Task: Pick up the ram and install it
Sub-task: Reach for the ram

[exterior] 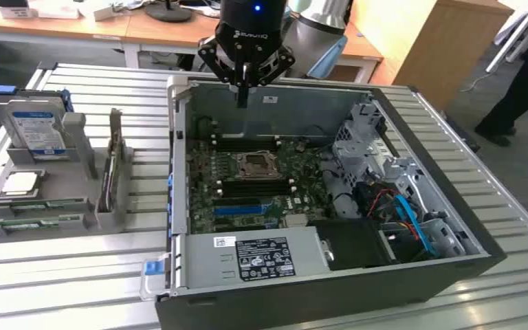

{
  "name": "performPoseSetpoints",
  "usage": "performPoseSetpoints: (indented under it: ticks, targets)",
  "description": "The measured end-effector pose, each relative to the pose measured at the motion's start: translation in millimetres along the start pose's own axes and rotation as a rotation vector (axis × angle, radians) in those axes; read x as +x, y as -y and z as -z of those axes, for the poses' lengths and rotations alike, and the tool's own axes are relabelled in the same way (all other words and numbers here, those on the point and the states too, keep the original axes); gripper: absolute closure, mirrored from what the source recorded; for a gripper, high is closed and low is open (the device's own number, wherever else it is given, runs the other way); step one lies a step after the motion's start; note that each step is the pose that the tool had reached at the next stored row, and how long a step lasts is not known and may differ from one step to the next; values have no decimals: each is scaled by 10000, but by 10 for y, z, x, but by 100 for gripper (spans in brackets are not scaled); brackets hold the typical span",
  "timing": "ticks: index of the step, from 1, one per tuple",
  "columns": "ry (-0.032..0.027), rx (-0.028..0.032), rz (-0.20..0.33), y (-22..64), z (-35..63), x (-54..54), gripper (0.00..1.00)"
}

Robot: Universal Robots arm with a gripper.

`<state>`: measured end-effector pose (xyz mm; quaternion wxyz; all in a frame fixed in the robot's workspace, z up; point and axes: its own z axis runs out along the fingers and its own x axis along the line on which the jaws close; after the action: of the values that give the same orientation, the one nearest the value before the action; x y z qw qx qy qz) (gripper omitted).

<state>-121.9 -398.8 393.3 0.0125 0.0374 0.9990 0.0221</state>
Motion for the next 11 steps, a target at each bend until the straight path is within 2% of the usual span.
performPoseSetpoints:
  ticks: [11]
  targets:
    - [0, 0, 0, 0, 0, 0, 89]
